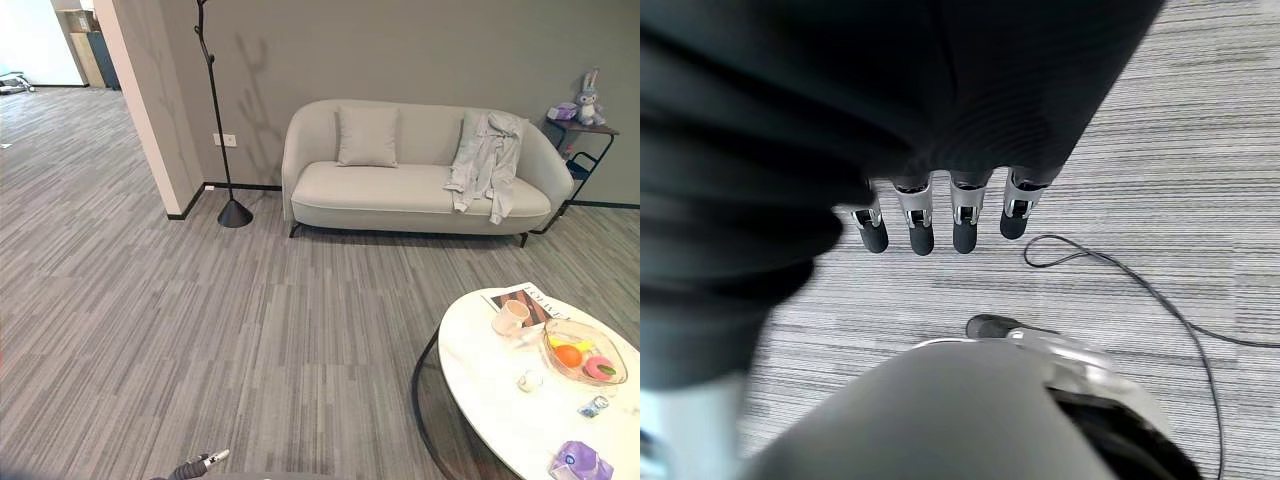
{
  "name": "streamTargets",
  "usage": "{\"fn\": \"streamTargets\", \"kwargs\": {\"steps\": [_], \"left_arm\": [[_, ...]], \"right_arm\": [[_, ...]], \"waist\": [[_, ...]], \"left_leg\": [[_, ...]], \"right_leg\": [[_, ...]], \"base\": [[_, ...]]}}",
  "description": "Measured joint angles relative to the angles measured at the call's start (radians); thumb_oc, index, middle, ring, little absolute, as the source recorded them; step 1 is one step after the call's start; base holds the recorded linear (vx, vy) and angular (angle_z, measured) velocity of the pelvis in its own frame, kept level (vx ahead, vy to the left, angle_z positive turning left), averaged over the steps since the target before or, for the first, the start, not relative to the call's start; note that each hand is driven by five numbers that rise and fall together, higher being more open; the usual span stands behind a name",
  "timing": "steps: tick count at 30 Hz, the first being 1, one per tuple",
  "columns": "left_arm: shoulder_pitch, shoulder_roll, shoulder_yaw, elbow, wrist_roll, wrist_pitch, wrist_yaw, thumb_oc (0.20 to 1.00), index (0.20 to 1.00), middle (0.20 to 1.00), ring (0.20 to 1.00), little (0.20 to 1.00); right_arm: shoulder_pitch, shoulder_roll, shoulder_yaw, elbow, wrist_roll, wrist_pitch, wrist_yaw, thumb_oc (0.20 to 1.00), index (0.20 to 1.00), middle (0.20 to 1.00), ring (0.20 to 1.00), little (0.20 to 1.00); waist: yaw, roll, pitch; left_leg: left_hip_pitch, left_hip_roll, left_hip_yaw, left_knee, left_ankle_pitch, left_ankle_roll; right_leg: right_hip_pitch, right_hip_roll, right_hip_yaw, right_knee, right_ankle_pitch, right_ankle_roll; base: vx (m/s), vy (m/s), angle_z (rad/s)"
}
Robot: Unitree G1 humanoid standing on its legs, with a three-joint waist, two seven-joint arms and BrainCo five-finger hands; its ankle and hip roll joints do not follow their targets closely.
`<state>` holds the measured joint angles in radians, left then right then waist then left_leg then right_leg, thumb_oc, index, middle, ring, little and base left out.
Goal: Hang the clothes on the sofa on the clothes rack.
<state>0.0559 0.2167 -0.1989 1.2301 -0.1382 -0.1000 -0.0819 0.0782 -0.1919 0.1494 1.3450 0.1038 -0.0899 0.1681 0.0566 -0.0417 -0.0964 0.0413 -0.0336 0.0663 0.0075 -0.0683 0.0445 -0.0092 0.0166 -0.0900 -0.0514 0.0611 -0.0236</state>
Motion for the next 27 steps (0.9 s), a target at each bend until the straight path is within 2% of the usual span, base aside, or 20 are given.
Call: {"fn": "streamTargets", "kwargs": {"steps": [4, 9, 19, 26, 27], "left_arm": [[-0.003, 0.001, 0.000, 0.001, 0.000, -0.002, -0.001, 1.000, 1.000, 1.000, 1.000, 1.000], [-0.010, 0.002, 0.000, 0.007, 0.000, -0.004, 0.001, 1.000, 1.000, 1.000, 1.000, 1.000], [-0.029, 0.004, -0.010, 0.005, 0.001, -0.004, 0.000, 1.000, 1.000, 1.000, 1.000, 1.000], [-0.034, 0.007, 0.001, -0.013, 0.000, -0.003, -0.003, 1.000, 1.000, 1.000, 1.000, 1.000], [-0.048, 0.001, 0.000, -0.002, 0.000, -0.002, -0.004, 1.000, 1.000, 1.000, 1.000, 1.000]], "right_arm": [[-0.004, -0.002, 0.000, -0.002, 0.000, -0.005, 0.000, 1.000, 1.000, 1.000, 1.000, 1.000], [-0.005, -0.001, -0.004, -0.002, 0.000, -0.005, 0.000, 1.000, 1.000, 1.000, 1.000, 1.000], [-0.010, 0.002, 0.002, 0.002, -0.006, -0.005, -0.001, 1.000, 1.000, 1.000, 1.000, 1.000], [-0.045, 0.004, 0.003, 0.002, -0.017, -0.004, -0.001, 1.000, 1.000, 1.000, 1.000, 1.000], [-0.060, -0.003, 0.000, 0.009, -0.018, -0.005, 0.000, 1.000, 1.000, 1.000, 1.000, 1.000]], "waist": [[-0.004, 0.008, 0.003], [-0.006, 0.006, 0.008], [-0.013, -0.001, 0.019], [-0.011, -0.004, 0.081], [-0.011, 0.012, 0.119]], "left_leg": [[0.024, -0.005, 0.002, -0.043, 0.019, 0.006], [0.051, -0.009, 0.004, -0.097, 0.027, -0.007], [0.050, -0.013, 0.005, -0.097, 0.032, -0.001], [0.057, -0.018, 0.017, -0.101, 0.027, 0.000], [0.067, -0.014, 0.021, -0.102, 0.020, 0.016]], "right_leg": [[0.009, -0.002, 0.004, -0.012, 0.006, 0.001], [0.015, -0.005, 0.009, -0.021, 0.002, 0.006], [0.021, -0.007, 0.013, -0.037, 0.013, 0.011], [0.000, -0.011, 0.027, 0.013, 0.007, 0.021], [-0.044, -0.003, 0.030, 0.109, 0.008, 0.029]], "base": [[0.00, 0.023, -0.02], [0.00, 0.012, -0.01], [0.01, 0.054, -0.01], [0.03, 0.142, -0.09], [0.01, 0.163, -0.27]]}}
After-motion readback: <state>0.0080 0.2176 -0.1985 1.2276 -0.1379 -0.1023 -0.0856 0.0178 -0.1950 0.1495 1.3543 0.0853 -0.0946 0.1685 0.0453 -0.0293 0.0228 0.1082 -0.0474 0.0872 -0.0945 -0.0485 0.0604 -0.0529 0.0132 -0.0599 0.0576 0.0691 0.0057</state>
